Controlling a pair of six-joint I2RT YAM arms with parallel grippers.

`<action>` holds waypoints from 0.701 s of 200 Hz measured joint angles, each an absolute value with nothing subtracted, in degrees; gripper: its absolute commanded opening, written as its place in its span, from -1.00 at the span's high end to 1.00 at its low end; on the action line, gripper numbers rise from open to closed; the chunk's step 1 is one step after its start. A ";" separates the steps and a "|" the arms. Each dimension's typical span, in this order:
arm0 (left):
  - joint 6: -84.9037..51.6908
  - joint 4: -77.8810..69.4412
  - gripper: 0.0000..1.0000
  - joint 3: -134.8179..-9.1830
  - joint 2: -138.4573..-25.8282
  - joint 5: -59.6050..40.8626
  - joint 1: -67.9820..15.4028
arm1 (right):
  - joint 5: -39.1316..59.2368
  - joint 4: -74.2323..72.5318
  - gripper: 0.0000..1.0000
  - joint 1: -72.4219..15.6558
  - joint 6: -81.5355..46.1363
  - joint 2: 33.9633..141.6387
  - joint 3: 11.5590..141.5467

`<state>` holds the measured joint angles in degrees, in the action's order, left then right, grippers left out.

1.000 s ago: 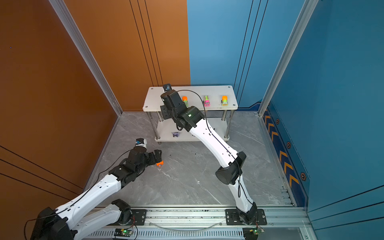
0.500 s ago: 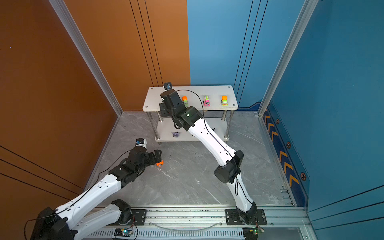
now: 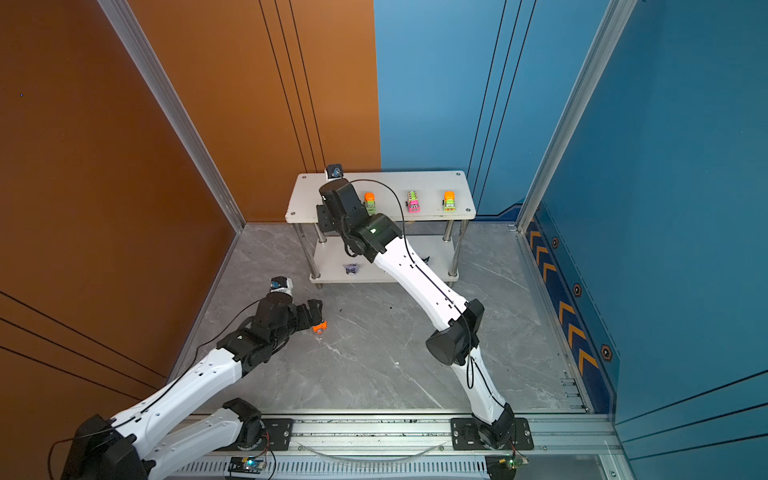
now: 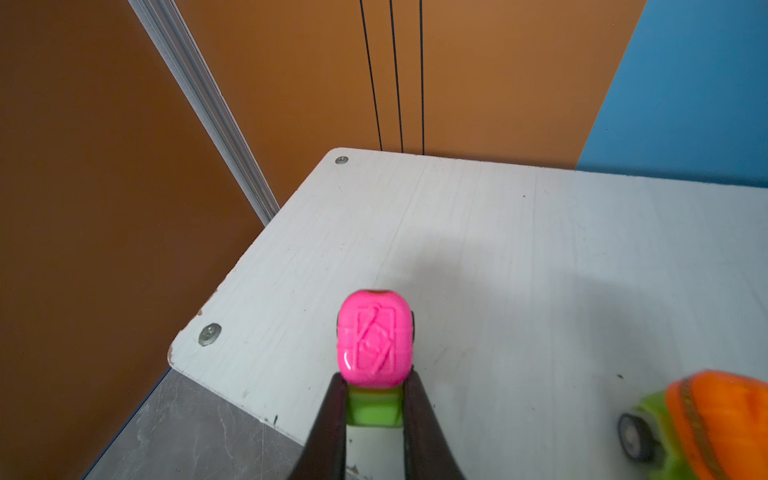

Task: Place and organize the plastic toys onto the shelf
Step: 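Move the pink-and-green car along the top shelf to its end farthest from the other cars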

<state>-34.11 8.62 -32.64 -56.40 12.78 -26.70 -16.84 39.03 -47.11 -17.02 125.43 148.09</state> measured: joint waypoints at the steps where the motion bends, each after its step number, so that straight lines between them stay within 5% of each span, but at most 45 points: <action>1: -34.11 8.62 -0.96 -32.64 -56.40 12.78 -26.70 | -16.84 39.03 0.59 -47.09 -17.02 125.43 148.09; 93: -34.13 8.67 -0.98 -32.64 -56.40 12.78 -26.46 | -18.11 38.50 0.34 -46.81 -18.06 126.34 148.11; 140: -34.13 8.67 -0.98 -32.64 -56.40 12.58 -26.24 | -18.09 37.95 0.68 -46.81 -18.59 126.34 148.14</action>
<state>-34.13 8.67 -32.64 -56.40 12.58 -26.24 -18.09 37.95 -46.81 -18.59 126.34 148.14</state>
